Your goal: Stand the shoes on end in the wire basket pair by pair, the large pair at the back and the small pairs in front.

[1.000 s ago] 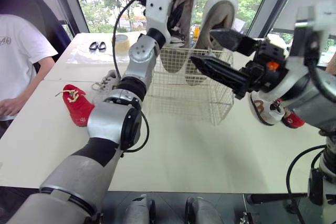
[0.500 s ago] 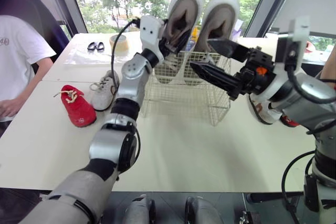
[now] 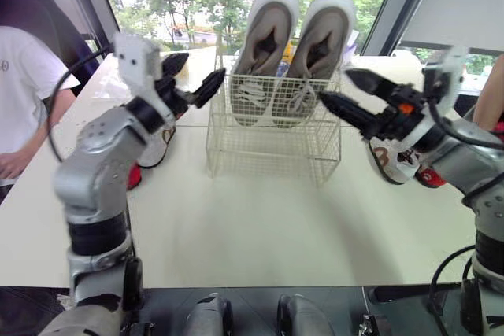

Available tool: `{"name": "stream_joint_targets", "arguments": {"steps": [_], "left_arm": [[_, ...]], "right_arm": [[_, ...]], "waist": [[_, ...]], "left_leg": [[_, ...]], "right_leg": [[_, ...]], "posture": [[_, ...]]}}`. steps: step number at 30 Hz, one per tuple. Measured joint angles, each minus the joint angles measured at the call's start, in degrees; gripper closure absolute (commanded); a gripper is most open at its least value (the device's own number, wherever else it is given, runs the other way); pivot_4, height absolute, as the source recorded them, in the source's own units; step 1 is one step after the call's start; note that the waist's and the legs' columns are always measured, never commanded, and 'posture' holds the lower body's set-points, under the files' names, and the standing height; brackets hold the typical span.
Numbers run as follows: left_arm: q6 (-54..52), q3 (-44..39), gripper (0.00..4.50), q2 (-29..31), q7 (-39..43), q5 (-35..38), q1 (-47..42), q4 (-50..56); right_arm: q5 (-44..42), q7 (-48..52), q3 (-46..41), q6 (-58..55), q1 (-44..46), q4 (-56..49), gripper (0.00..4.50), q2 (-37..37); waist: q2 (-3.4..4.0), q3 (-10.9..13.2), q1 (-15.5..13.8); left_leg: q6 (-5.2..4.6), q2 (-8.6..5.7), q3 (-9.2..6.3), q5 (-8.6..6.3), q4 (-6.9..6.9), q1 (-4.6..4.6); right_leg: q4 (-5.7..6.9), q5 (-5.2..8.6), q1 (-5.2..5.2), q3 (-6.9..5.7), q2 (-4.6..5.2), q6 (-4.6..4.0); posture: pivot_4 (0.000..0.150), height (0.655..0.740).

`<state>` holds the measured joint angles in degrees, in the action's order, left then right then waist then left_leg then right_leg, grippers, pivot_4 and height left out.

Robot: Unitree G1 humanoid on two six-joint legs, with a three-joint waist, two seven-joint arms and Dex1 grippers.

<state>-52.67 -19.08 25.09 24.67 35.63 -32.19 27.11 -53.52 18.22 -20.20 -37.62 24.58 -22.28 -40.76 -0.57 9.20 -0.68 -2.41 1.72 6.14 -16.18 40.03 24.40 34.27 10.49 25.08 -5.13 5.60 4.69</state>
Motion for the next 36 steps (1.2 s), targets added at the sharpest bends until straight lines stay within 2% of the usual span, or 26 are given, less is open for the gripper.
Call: {"name": "stream_joint_targets", "arguments": {"steps": [5, 9, 12, 19, 29, 33, 36], "left_arm": [[-6.01, -0.90, 0.05, 0.30, 0.69, 9.26, 17.34, 9.01], [-5.26, -0.27, 0.05, -4.04, -1.86, 16.73, 22.96, 16.97], [-4.66, 3.05, 0.05, -5.55, -4.28, 18.81, 28.00, 19.70], [-1.59, 11.74, 0.05, -6.04, -6.88, 18.33, 37.47, 23.13], [4.56, 19.00, 0.05, -6.33, -10.02, 13.31, 39.33, 23.18], [5.94, 19.98, 0.05, -5.90, -10.15, 12.32, 39.19, 22.93], [6.28, 20.48, 0.05, -4.84, -9.93, 11.99, 39.06, 22.47]], "right_arm": [[11.46, -7.89, -5.77, 4.51, -14.49, 4.10, 0.00, 4.92], [15.47, -7.67, -6.10, 6.35, -21.55, 3.57, 0.00, 6.08], [16.40, -6.71, -7.13, 6.69, -23.90, 3.79, 0.00, 6.96], [18.86, -3.18, -5.27, 7.31, -24.42, 9.37, 0.00, 8.59], [24.69, 1.06, -3.14, 13.14, -20.13, 21.98, 0.00, 8.70], [26.42, 3.38, -2.37, 16.11, -15.26, 30.31, 0.00, 8.70], [28.83, 4.67, -1.01, 20.27, -9.10, 40.55, 0.00, 8.79]], "waist": [[0.03, 0.02, -0.18], [0.22, -0.06, 0.04], [0.29, -0.03, 0.12], [0.44, -0.05, -0.14], [0.63, -0.04, 0.07], [0.65, -0.03, 0.13], [0.68, -0.02, 0.32]], "left_leg": [[0.44, -0.02, 0.01, 0.23, -0.01, 0.04], [0.12, -0.02, 0.02, 0.04, -0.02, -0.15], [0.12, 0.05, 0.01, 0.03, -0.04, -0.38], [0.10, 0.01, 0.01, 0.00, -0.07, -0.35], [0.08, 0.02, 0.01, -0.01, -0.11, -0.15], [0.07, 0.01, 0.02, -0.01, -0.08, -0.14], [0.07, 0.00, 0.03, 0.00, -0.08, -0.13]], "right_leg": [[0.01, 0.10, 0.04, 0.06, 0.00, -0.03], [0.00, 0.14, -0.07, 0.16, -0.02, -0.25], [0.02, 0.19, -0.21, 0.16, -0.09, -0.38], [-0.05, 0.22, -0.19, 0.18, -0.06, -0.47], [-0.04, 0.23, 0.04, 0.18, -0.06, -0.48], [-0.05, 0.23, 0.04, 0.18, -0.07, -0.48], [-0.04, 0.22, 0.05, 0.18, -0.08, -0.48]], "posture": [[0.150, 0.7400], [0.150, 0.7400], [0.150, 0.7400], [0.150, 0.7400], [0.150, 0.7400], [0.150, 0.7400], [0.150, 0.7400]]}}
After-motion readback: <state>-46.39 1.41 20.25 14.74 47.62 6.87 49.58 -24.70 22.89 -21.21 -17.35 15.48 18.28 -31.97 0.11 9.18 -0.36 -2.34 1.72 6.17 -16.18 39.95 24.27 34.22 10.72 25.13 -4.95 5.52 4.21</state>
